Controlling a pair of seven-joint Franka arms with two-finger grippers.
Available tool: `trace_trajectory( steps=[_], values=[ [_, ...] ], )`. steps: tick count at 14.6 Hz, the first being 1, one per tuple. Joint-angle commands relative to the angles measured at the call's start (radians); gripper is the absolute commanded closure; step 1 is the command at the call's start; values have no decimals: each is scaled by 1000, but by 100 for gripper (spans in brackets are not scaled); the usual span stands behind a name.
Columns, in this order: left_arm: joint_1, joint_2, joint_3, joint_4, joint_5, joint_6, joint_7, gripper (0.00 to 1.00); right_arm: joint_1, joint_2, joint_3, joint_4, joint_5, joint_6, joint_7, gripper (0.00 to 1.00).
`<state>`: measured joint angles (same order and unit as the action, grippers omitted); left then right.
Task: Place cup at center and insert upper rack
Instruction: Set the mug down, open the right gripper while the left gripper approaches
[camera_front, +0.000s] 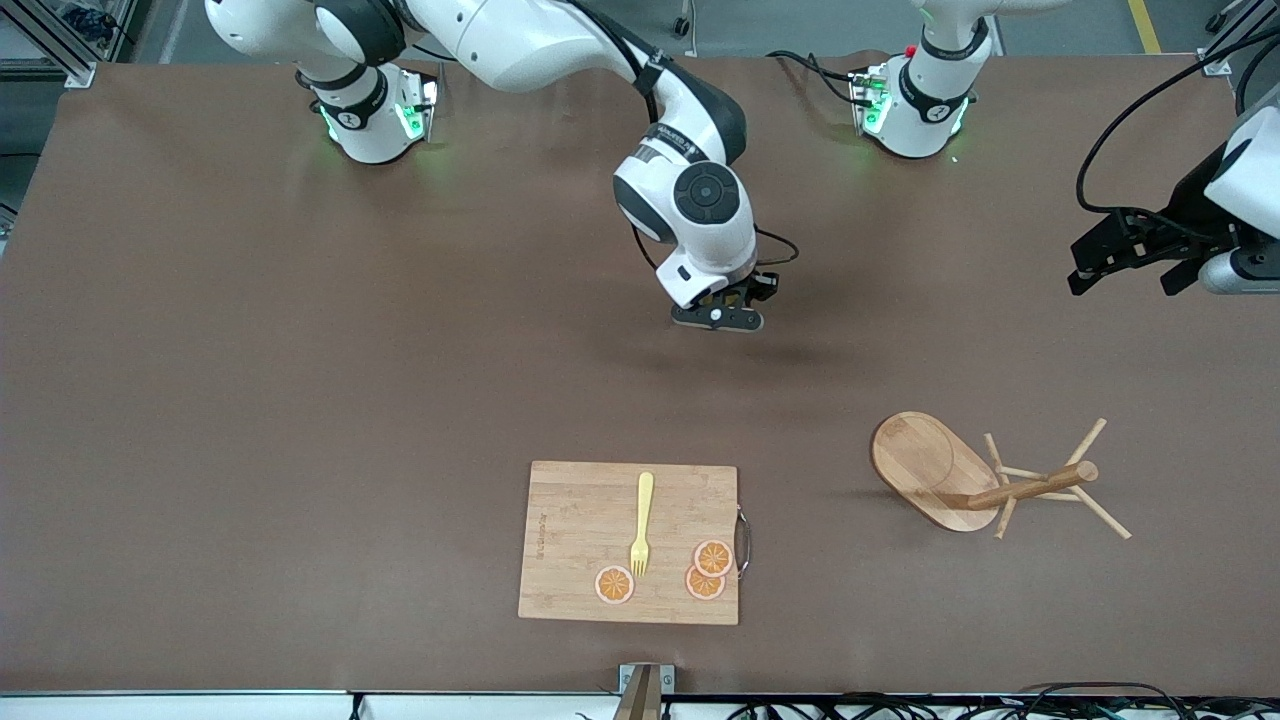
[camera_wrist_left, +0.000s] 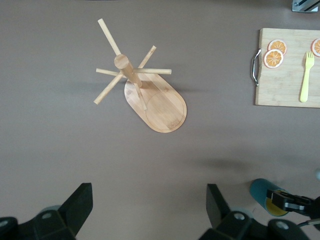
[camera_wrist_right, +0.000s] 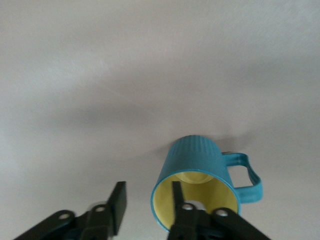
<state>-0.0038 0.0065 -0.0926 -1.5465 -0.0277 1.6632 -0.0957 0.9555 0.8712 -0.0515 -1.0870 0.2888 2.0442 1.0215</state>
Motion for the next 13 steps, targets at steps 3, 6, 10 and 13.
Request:
trace_trajectory(
  steps=[3, 6, 10, 13],
  values=[
    [1, -6, -27, 9, -6, 3, 16, 0, -122, -159, -22, 21, -6, -206, 17, 0],
    [1, -16, -45, 8, -11, -6, 2, 0, -228, -283, -135, 16, -71, -399, -87, 0],
    [2, -33, -142, 8, -11, -78, 2, 0, -389, -362, -241, 13, -103, -599, -442, 0],
    [4, -45, -240, 5, -37, -144, -135, 0, -525, -373, -298, 12, -105, -647, -731, 0]
  ],
)
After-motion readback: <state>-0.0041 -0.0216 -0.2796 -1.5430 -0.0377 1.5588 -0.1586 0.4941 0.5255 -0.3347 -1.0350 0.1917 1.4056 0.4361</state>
